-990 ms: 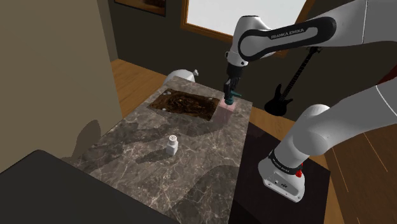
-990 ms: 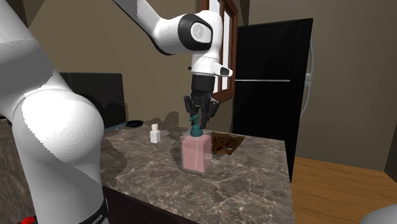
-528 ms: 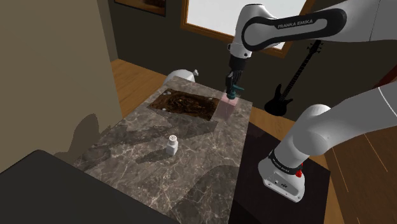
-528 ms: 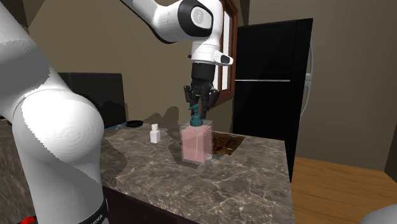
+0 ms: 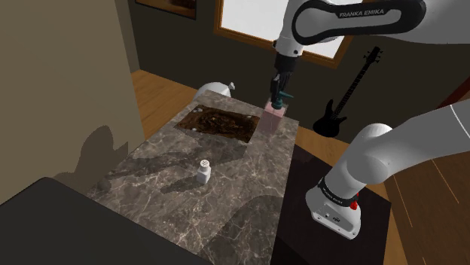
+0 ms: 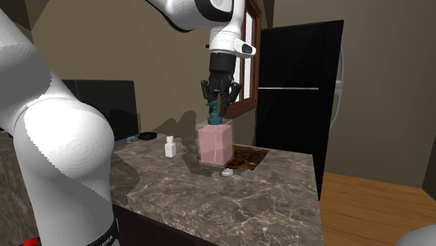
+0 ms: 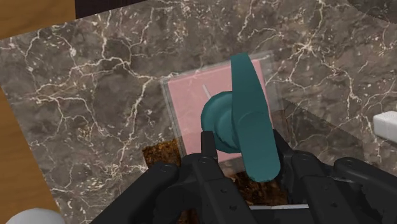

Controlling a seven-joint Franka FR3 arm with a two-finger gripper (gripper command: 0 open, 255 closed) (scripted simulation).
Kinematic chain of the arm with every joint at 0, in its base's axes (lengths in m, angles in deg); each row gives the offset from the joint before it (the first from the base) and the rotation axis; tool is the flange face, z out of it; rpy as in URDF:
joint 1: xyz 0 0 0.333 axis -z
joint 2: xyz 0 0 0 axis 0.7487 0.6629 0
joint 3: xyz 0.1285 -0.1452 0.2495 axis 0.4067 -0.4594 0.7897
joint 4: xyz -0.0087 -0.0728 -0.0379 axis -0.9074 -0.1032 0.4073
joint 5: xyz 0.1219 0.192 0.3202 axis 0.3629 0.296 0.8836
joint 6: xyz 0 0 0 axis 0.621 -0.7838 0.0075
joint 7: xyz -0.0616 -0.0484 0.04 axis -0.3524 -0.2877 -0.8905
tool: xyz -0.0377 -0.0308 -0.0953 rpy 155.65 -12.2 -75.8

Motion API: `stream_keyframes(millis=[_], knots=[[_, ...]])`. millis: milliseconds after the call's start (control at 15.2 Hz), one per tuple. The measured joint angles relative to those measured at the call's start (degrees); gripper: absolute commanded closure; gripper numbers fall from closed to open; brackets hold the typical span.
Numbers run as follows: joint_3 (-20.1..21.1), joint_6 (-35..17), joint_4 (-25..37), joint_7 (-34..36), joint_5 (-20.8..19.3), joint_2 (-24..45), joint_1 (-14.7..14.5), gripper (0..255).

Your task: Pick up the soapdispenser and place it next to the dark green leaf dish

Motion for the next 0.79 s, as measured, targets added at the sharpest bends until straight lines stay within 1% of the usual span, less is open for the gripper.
stream_keyframes(millis=[792], knots=[[0.1,9.2,9.0,0.3,0.0,-0.1,-0.1,255]])
